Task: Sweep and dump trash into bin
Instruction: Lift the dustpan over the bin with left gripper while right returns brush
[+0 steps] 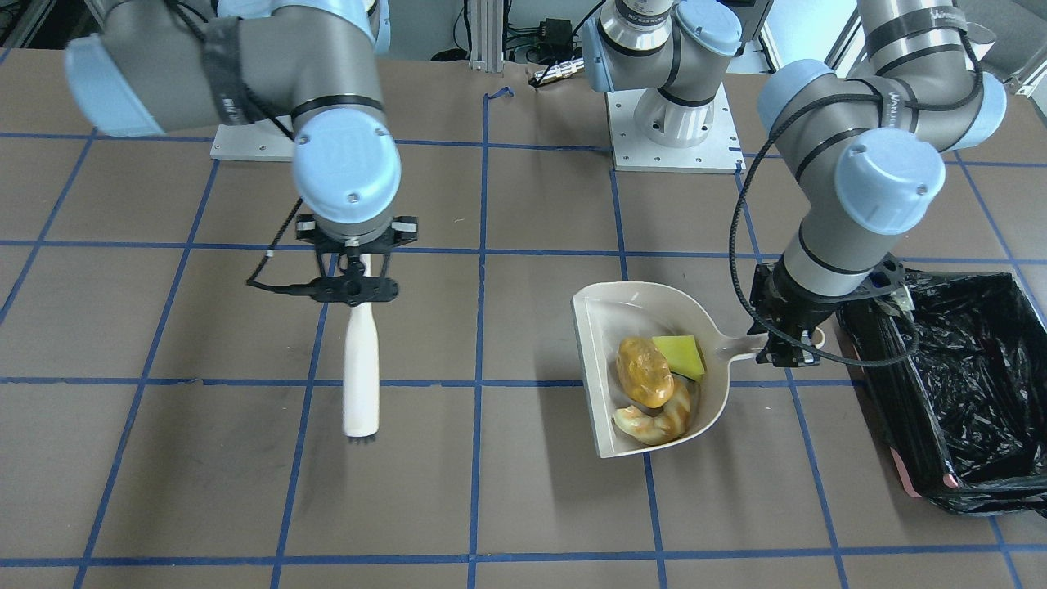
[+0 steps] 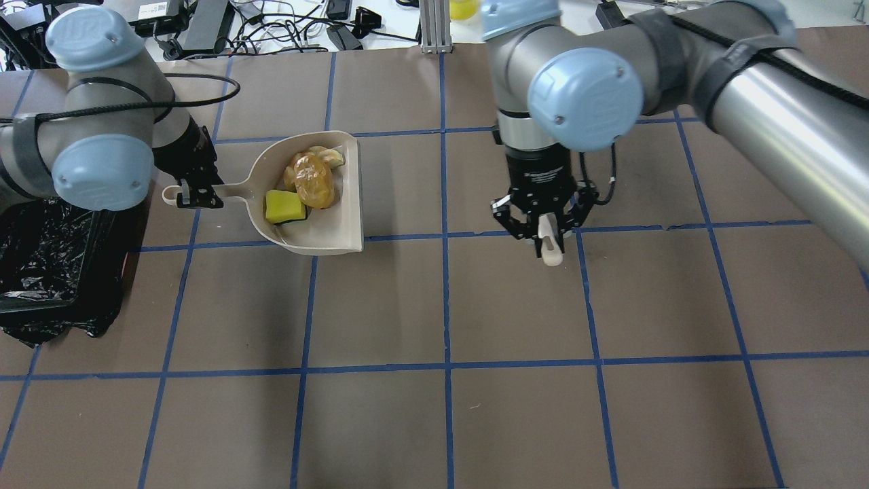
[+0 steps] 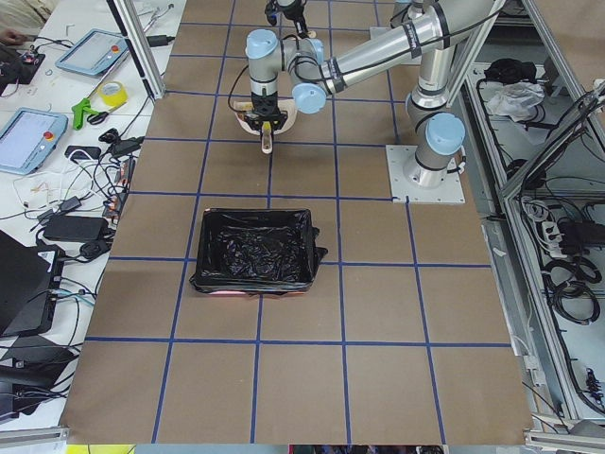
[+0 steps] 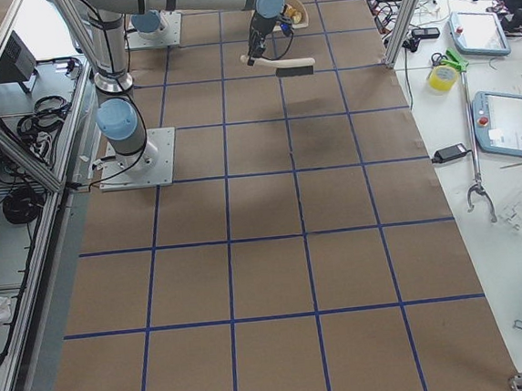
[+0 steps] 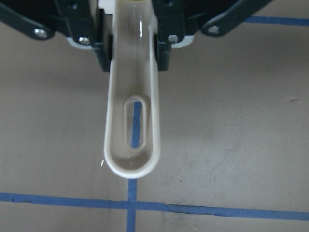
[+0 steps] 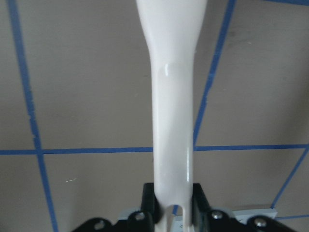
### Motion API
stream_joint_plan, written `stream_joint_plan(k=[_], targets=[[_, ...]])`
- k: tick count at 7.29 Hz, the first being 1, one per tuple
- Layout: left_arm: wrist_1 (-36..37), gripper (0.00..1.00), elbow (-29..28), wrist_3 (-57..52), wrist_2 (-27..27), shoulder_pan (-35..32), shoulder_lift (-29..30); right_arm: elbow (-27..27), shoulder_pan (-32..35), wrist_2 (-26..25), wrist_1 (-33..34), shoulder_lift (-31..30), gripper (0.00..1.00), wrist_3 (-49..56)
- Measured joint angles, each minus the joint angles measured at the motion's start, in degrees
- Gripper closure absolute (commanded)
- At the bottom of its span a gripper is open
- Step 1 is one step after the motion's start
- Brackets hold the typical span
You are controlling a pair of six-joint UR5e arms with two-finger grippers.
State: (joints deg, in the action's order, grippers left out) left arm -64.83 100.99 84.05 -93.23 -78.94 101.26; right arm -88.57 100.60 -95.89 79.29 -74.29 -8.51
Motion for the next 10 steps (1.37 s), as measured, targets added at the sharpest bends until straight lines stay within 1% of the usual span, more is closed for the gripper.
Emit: stream_joint_plan(k=[1,2,3,5,6,8,10], targets=[[-1.07,1.0,-2.15,-3.18,1.16,2.41,-0.1,-1.08,-5.33,-1.97,0.69,-0.47,1.0,3.32],[-2.55,1.0,-3.84,-6.02,3.08,4.92,-0.32,-1.67,-9.95,-3.6,2.95,-0.39,1.0,6.38],[-5.0,1.0,-5.16,-8.7,5.99,7.6,-0.63,-1.91,-13.57,-4.58,7.0,0.28,1.0,8.93],[-7.42,1.0,-7.52,-15.19,8.96,12.93,-1.01,-2.04,-19.01,-4.98,14.39,3.27,1.0,14.1],[-8.0,1.0,-8.57,-18.98,9.89,15.73,-1.0,-2.14,-21.96,-4.75,16.71,4.97,1.0,17.91],[-9.89,1.0,-10.03,-27.04,10.54,21.89,-0.86,-2.31,-26.1,-4.37,18.33,6.56,1.0,22.6],[-11.2,1.0,-12.67,-34.75,10.46,26.77,0.46,-3.29,-28.67,-4.29,19.32,6.92,1.0,23.76]])
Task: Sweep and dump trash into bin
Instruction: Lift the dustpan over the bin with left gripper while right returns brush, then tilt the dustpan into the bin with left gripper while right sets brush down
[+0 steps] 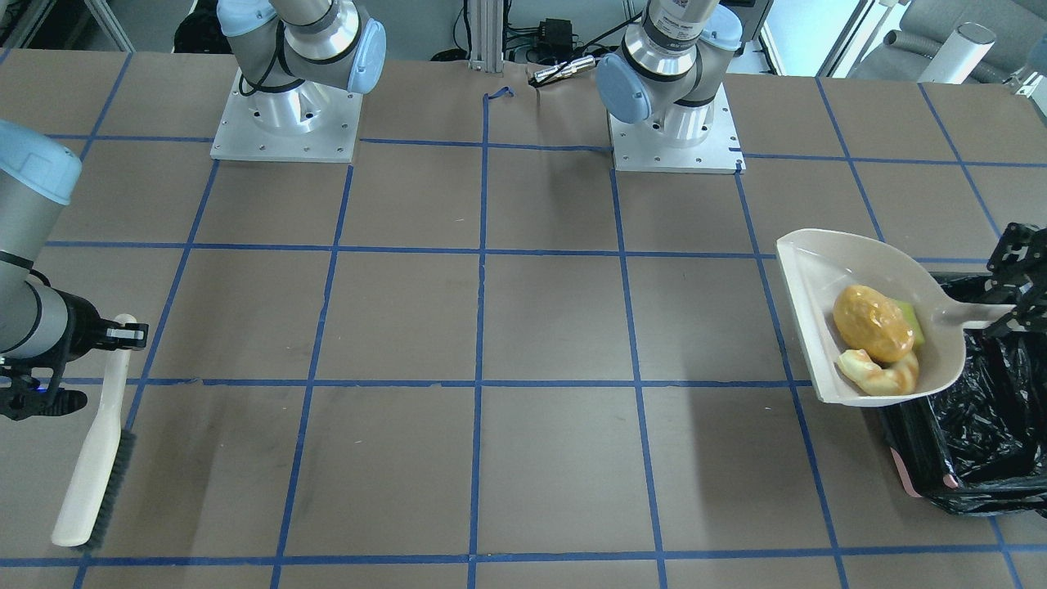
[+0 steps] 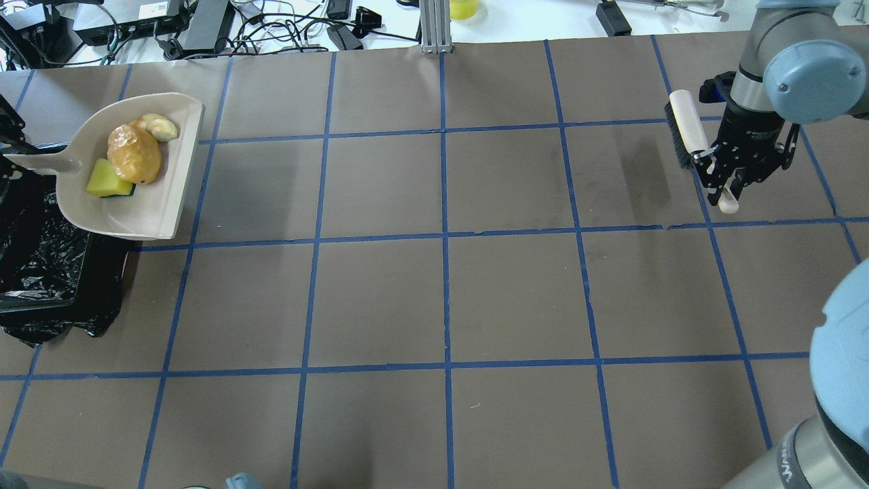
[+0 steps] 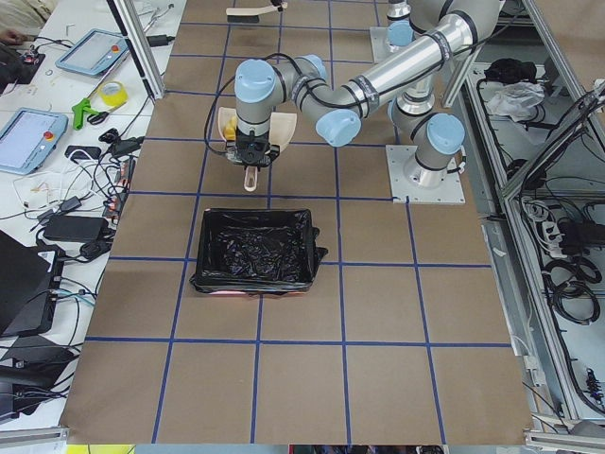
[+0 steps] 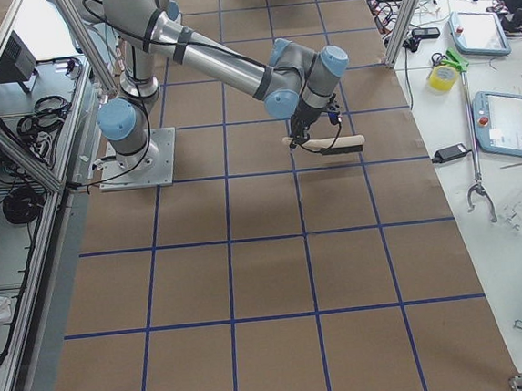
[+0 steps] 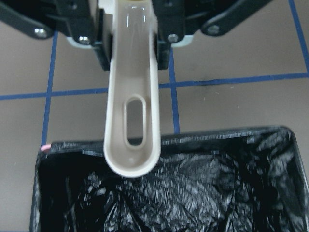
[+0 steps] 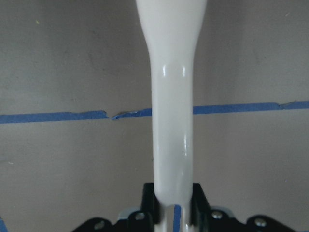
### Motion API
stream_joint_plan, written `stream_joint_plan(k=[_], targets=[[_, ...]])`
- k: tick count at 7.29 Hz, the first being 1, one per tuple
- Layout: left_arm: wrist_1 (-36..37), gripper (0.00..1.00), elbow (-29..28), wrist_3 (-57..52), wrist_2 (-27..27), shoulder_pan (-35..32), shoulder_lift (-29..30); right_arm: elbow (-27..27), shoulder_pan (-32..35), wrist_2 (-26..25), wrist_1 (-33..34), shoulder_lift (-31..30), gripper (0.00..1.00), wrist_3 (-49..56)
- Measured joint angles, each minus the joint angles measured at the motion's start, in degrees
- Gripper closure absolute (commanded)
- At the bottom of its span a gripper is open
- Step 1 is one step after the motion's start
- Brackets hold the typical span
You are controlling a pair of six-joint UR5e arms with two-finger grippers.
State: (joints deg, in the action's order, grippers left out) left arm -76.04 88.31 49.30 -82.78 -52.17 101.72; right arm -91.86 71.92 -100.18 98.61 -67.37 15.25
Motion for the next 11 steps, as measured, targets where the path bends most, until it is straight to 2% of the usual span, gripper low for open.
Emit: stream_joint_plan(k=[3,5,7,11], targets=[[0.71,1.0,-3.72,-10.53,-1.63,5.69,3.1,-4.89,-1.92,-0.3,3.99,-1.32,1.0,2.88],[2.25,1.0,-6.62,-17.61,-2.66,8.54,6.01,-5.85,-2.03,-0.37,4.56,-1.8,1.0,4.24],[7.41,1.0,-8.46,-24.97,-4.25,11.23,8.89,-6.11,-2.11,-0.41,4.6,-1.85,1.0,5.07],[23.47,1.0,-8.92,-34.46,-5.46,12.53,12.53,-7.88,-2.14,-0.61,6.75,-1.81,1.0,5.31]])
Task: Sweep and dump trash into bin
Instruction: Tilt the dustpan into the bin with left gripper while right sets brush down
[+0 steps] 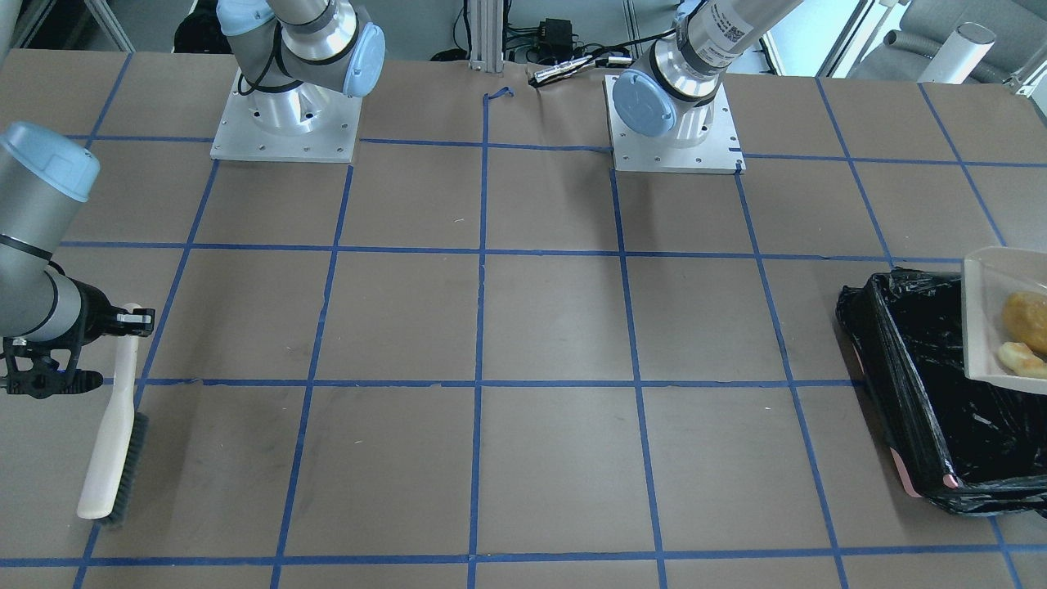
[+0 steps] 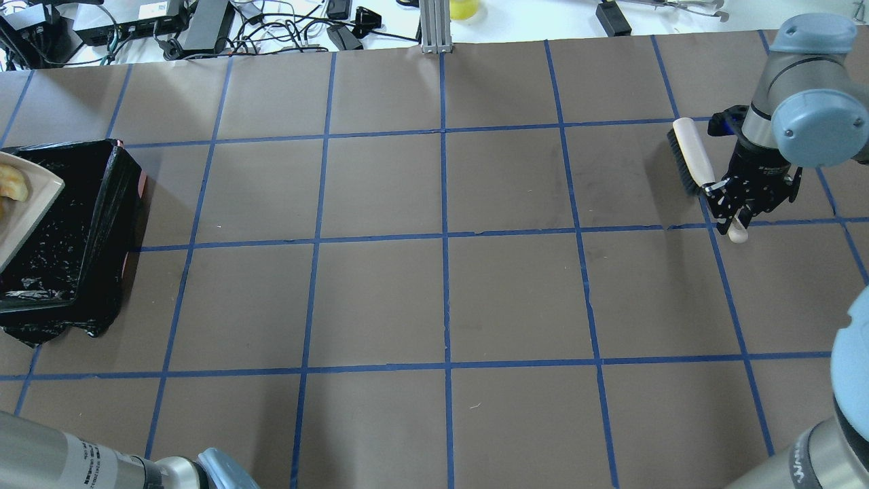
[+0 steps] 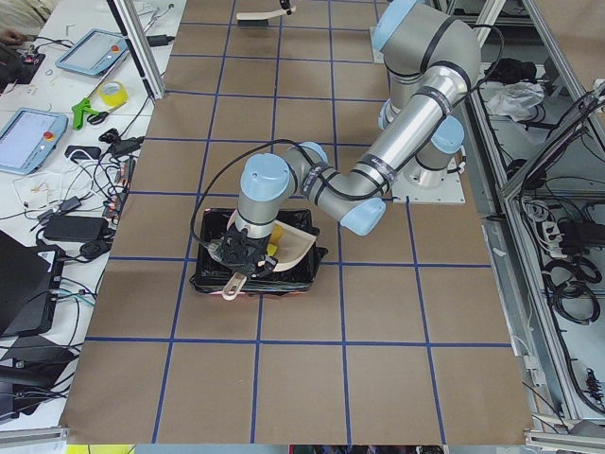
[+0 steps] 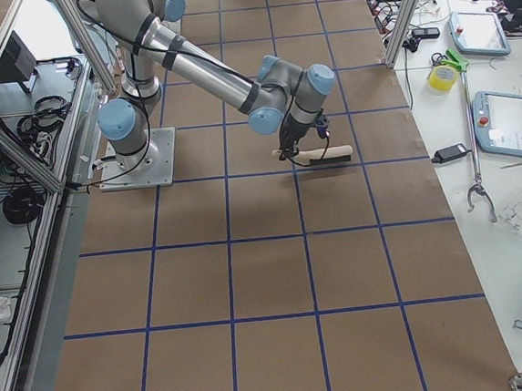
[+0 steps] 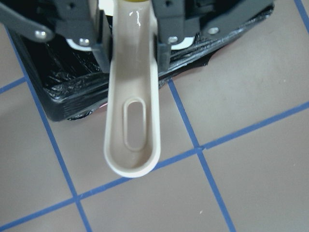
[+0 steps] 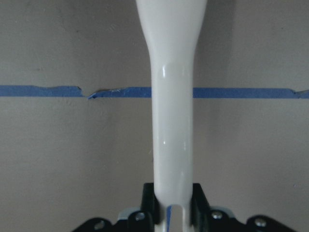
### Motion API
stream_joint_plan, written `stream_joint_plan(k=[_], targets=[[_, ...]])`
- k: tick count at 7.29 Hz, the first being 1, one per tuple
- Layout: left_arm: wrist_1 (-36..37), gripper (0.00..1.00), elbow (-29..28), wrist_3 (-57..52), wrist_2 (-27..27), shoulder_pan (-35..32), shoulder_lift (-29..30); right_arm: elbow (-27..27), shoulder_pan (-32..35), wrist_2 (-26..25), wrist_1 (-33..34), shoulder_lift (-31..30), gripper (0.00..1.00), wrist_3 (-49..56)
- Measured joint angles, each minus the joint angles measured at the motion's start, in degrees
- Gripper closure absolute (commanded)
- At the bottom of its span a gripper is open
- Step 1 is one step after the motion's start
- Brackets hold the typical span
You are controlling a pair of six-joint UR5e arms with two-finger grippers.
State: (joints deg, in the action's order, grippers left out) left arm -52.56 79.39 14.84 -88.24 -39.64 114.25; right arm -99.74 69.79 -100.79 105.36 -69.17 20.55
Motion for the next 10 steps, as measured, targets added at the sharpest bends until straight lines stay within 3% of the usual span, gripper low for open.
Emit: stream_joint_plan(k=[4,7,9,10], targets=[[11.58,1.0,2.44,-5.5,-1.3,-6.05,-1.29,-0.28,0.0,-0.15,0.48,0.28,1.0,0.01],[22.55,1.0,6.48,-13.04,-3.01,-7.07,-1.51,-0.18,0.0,-0.12,0.7,0.67,0.71,0.07],[23.61,1.0,6.65,-14.98,-3.9,-7.19,-2.33,0.09,0.0,-0.11,0.8,0.95,0.18,0.1],[23.99,1.0,6.45,-16.13,-4.0,-7.43,-2.8,0.24,0.0,-0.11,0.81,1.11,0.12,0.08]])
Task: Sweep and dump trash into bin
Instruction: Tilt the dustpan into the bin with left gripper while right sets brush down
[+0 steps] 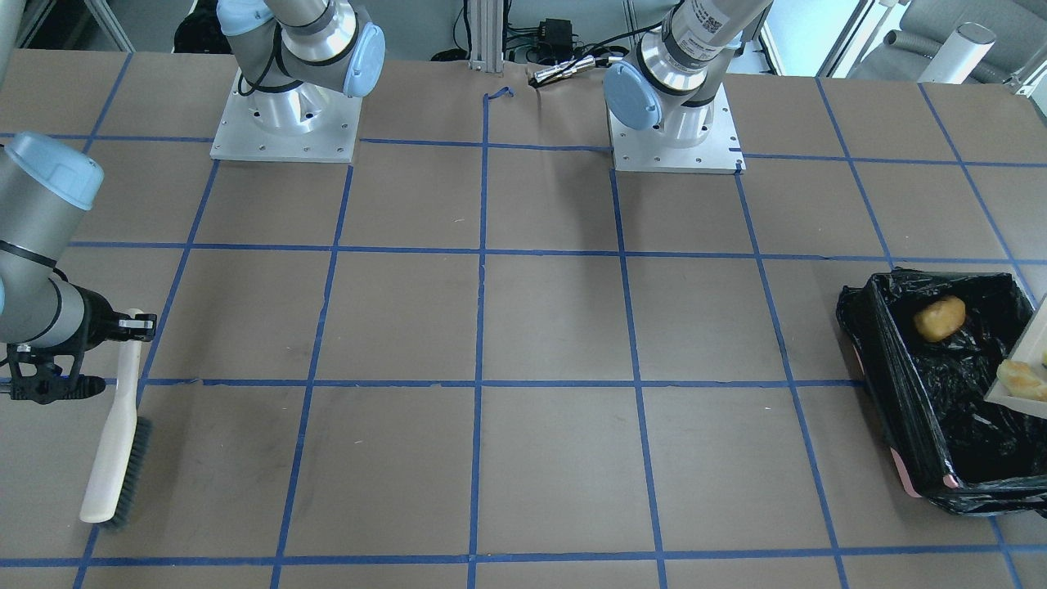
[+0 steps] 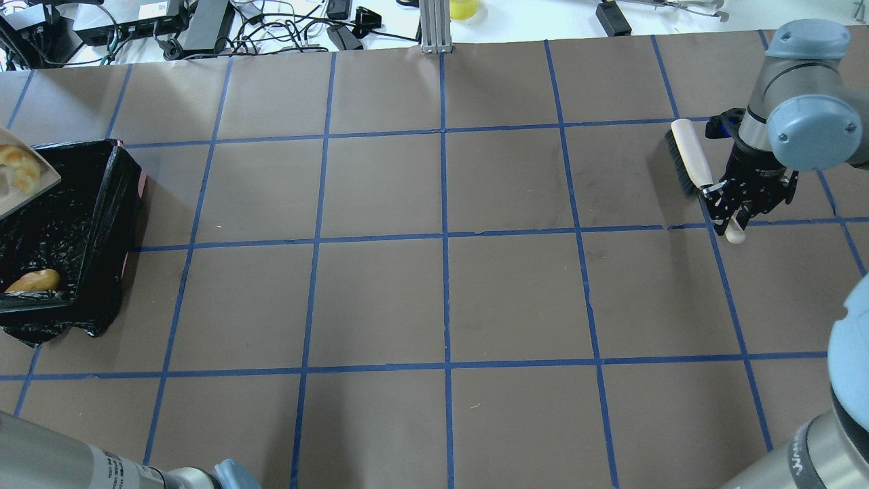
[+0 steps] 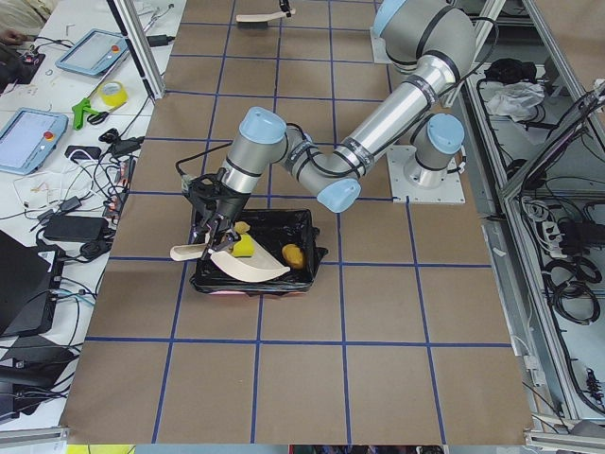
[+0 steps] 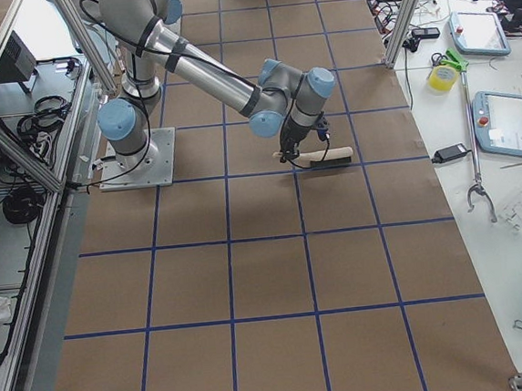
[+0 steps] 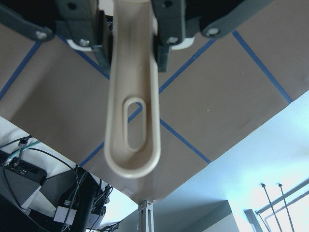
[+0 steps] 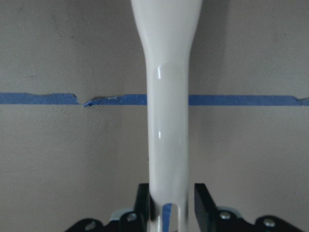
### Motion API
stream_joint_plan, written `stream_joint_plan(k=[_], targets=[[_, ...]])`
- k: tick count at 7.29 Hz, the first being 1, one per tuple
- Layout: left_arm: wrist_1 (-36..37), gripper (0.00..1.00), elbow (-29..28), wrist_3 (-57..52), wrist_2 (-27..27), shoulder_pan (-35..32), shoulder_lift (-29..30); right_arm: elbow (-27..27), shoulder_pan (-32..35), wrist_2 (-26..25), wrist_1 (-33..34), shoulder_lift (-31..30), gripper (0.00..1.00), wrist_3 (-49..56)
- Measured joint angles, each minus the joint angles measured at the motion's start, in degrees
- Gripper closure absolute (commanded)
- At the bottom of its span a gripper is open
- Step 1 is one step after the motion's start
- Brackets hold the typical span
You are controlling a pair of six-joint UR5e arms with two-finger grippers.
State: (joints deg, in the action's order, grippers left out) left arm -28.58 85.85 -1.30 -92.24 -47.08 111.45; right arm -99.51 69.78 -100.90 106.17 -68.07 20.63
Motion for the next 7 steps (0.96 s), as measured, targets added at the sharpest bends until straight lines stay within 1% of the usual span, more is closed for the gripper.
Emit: stream_joint_plan(k=[1,2,3,5,7], targets=[[2.1,1.0,0.01,-1.58,-0.03,-0.44,-0.31,0.09,0.0,0.0,0.01,0.18,0.09,-0.04],[6.11,1.0,0.23,-3.82,-0.04,-0.93,-0.19,0.14,0.0,0.0,0.01,0.23,0.07,-0.05],[9.56,1.0,0.52,-5.93,-0.04,-1.31,-0.15,0.2,0.0,0.0,-0.01,0.15,0.02,-0.08],[11.95,1.0,0.63,-9.02,-0.32,-2.3,-0.72,1.72,0.0,0.16,-0.49,-0.79,0.01,-0.36],[12.42,1.0,0.64,-9.8,-1.02,-3.25,-1.1,5.19,0.07,0.81,-2.29,-3.73,0.0,-0.3]])
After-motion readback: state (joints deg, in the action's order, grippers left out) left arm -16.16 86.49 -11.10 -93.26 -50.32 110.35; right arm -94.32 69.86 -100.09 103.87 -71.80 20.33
